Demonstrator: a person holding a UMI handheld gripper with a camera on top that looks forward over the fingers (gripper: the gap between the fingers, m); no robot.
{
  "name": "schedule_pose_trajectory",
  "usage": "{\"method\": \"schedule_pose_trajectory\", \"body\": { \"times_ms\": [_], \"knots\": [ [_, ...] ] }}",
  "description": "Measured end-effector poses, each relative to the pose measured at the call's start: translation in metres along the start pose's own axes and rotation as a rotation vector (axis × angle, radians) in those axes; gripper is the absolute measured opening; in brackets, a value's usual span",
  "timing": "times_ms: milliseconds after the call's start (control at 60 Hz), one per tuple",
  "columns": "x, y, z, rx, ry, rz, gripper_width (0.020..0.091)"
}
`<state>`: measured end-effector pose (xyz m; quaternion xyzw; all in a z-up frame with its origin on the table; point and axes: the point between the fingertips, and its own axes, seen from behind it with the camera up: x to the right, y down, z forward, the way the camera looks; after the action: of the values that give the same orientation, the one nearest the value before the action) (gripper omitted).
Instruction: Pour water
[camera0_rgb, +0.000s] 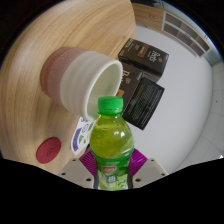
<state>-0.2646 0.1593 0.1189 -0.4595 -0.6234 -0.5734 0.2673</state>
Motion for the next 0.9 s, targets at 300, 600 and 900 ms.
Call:
{"method": "schedule_pose_trajectory", "body": {
  "times_ms": [300,600,900],
  "knots": [
    [-0.004,0.012,-0.016,0.041,-0.092,0.335,0.0383],
    [-0.02,0.02,-0.029,0.188,-0.395,1.405,0.0387],
    [-0.043,0.014,-0.018,0.363,-0.484,1.862,0.0387]
  ]
}}
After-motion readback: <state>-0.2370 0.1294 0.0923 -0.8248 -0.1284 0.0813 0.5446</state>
